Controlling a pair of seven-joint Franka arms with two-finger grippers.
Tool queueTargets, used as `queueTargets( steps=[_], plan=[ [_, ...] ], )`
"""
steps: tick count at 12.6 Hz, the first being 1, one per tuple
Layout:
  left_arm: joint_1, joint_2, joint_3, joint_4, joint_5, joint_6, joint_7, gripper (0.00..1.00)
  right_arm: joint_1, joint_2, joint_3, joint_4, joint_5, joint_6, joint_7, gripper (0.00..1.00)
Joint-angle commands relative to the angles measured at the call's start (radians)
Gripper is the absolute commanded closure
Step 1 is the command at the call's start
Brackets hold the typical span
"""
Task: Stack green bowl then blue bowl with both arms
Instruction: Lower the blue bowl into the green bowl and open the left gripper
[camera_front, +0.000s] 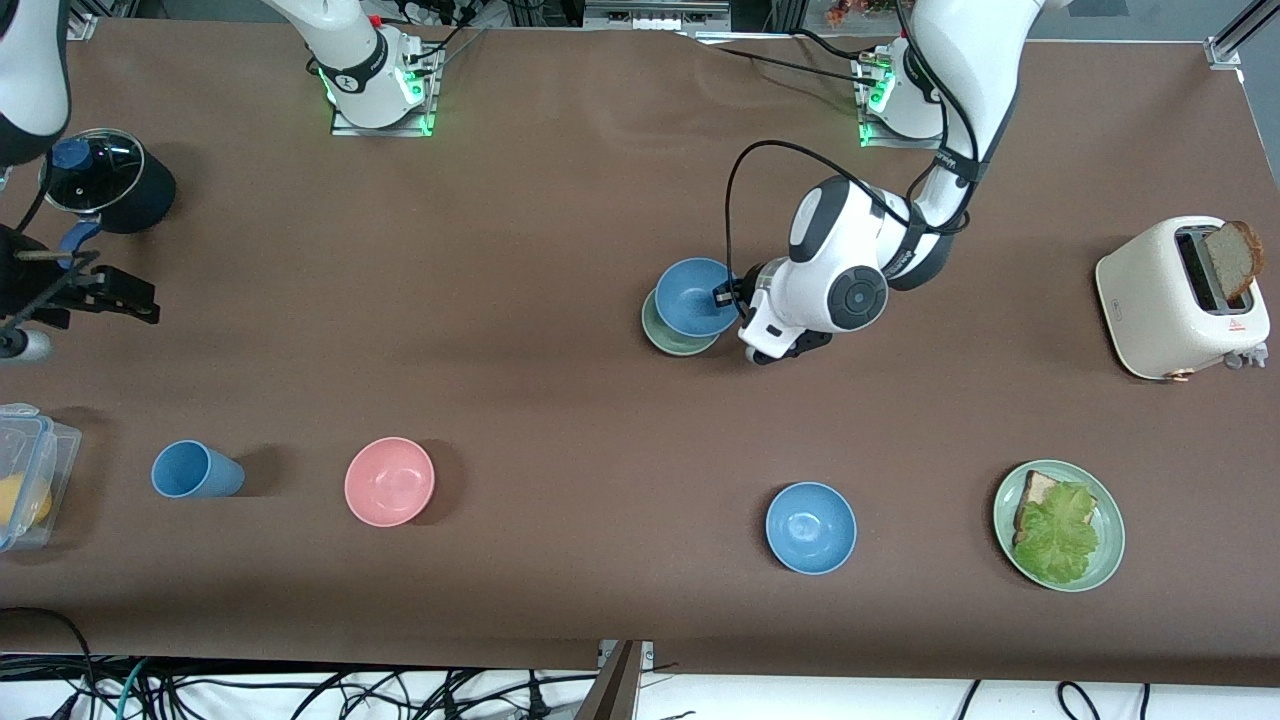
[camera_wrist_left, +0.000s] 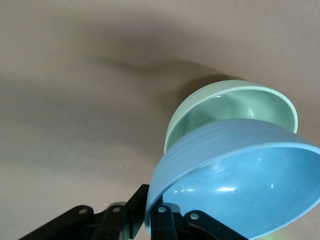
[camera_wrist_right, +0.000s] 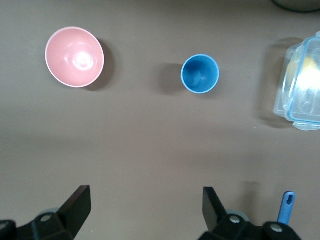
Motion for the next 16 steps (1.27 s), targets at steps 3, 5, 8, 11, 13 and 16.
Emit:
queueTargets(
  steps=[3, 5, 8, 11, 13, 16],
  plan=[
    [-0.021, 0.043, 0.013, 0.027, -0.031, 0.038, -0.007, 1.0, -0.055, -0.102, 0.036, -0.045, -0.01, 0.001, -0.008, 0.01],
    [-0.021, 0.06, 0.011, 0.045, -0.031, 0.038, -0.038, 0.56, -0.06, -0.107, 0.039, -0.057, -0.007, -0.008, 0.006, 0.01],
    [-0.028, 0.054, 0.011, 0.05, -0.031, 0.035, -0.067, 0.0, -0.066, -0.107, 0.041, -0.059, -0.005, -0.011, 0.003, 0.01],
    [-0.028, 0.045, 0.013, 0.073, -0.03, 0.016, -0.125, 0.0, -0.071, -0.107, 0.041, -0.059, -0.002, -0.014, 0.018, 0.01],
    [-0.004, 0.028, 0.031, 0.12, -0.016, -0.069, -0.127, 0.0, -0.071, -0.107, 0.044, -0.054, -0.002, -0.042, 0.049, 0.01],
    [0.117, -0.036, 0.057, 0.232, 0.131, -0.295, -0.082, 0.01, -0.064, -0.094, 0.045, -0.048, -0.002, -0.045, 0.046, 0.01]
  ],
)
